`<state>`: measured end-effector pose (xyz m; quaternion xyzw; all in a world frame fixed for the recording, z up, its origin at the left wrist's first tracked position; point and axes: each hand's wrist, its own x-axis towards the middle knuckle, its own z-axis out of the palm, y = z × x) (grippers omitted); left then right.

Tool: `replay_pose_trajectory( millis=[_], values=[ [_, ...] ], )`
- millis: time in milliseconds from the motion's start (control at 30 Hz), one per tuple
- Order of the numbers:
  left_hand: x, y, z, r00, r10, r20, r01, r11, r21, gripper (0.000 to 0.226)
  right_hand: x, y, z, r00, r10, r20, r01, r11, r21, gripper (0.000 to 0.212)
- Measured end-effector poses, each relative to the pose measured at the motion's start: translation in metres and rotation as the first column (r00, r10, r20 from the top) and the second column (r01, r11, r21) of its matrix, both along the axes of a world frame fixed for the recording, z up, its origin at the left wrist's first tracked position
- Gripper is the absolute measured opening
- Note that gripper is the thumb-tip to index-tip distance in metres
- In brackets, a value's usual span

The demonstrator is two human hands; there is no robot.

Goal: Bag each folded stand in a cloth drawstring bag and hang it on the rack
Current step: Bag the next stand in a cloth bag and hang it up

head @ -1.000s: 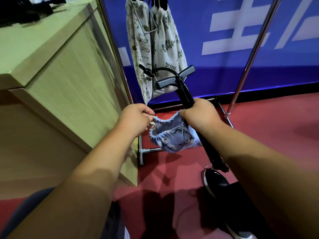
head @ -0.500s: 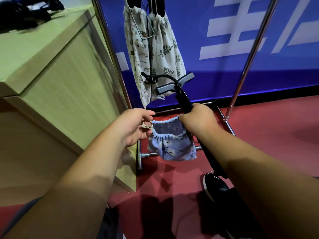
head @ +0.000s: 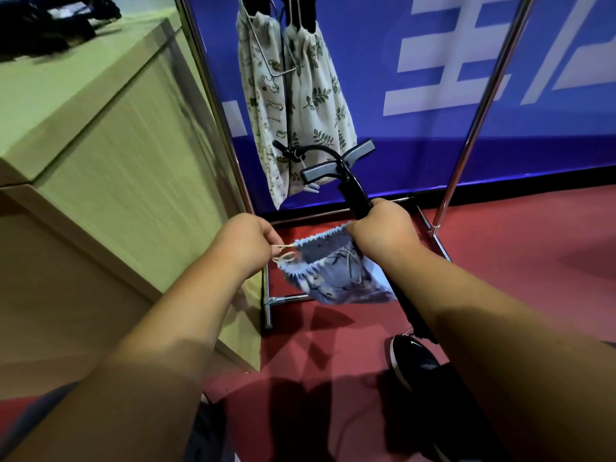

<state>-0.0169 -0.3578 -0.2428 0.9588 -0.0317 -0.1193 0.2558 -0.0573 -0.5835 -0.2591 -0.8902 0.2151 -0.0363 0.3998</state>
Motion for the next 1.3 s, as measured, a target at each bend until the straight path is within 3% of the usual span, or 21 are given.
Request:
replay_pose_trajectory(
  millis=[100, 167, 267, 367, 433, 533, 600, 800, 967, 1133, 1300],
  values=[
    [0.003, 0.0, -0.008, 0.998, 0.065, -0.02, -0.066, 0.997, -0.026, 0.017, 0.001, 0.001, -0.002, 1.0, -0.001, 0.0, 0.001, 1.0, 0.015, 0.009],
    [0.002, -0.003, -0.008, 0.99, 0.13, -0.06, -0.139, 0.971, -0.193, 0.025, 0.0, 0.002, -0.002, 1.0, 0.01, -0.003, -0.01, 1.0, 0.009, 0.01],
    [-0.001, -0.011, -0.004, 0.963, 0.209, -0.168, -0.265, 0.839, -0.476, 0.026, 0.0, 0.003, -0.002, 1.0, 0.027, 0.004, -0.027, 1.0, -0.004, 0.014],
    [-0.005, -0.016, 0.007, 0.932, 0.23, -0.281, -0.359, 0.702, -0.615, 0.01, 0.0, 0.003, -0.001, 0.999, 0.038, 0.01, -0.038, 0.999, -0.002, 0.016],
    [-0.008, -0.015, 0.012, 0.958, 0.187, -0.219, -0.278, 0.805, -0.525, 0.016, 0.001, 0.002, -0.002, 0.999, 0.05, 0.012, -0.05, 0.999, 0.003, 0.017],
    [-0.011, -0.013, 0.011, 1.0, 0.002, -0.016, -0.004, 0.985, -0.171, 0.038, 0.002, 0.002, -0.004, 0.998, 0.059, 0.018, -0.059, 0.998, -0.01, 0.016],
    [-0.013, -0.012, 0.008, 0.994, -0.109, 0.023, 0.107, 0.993, 0.053, 0.052, 0.003, 0.002, -0.005, 0.998, 0.055, 0.018, -0.054, 0.999, -0.004, 0.013],
    [-0.013, -0.009, 0.011, 0.968, -0.249, -0.006, 0.234, 0.903, 0.359, 0.053, 0.006, -0.003, -0.007, 1.0, 0.026, 0.007, -0.025, 0.999, -0.022, 0.012],
    [-0.012, -0.006, 0.011, 0.972, -0.233, -0.035, 0.226, 0.88, 0.418, 0.04, 0.005, -0.005, -0.005, 1.0, 0.023, 0.013, -0.022, 0.999, -0.046, 0.011],
    [-0.015, -0.011, 0.008, 0.972, -0.231, 0.053, 0.191, 0.897, 0.397, 0.034, 0.004, -0.004, -0.005, 1.0, 0.015, -0.01, -0.015, 0.999, -0.042, 0.014],
    [-0.016, -0.018, 0.003, 0.952, -0.305, -0.041, 0.289, 0.843, 0.454, 0.078, 0.003, -0.002, -0.005, 0.999, 0.037, -0.01, -0.037, 0.999, -0.003, 0.011]
  ],
)
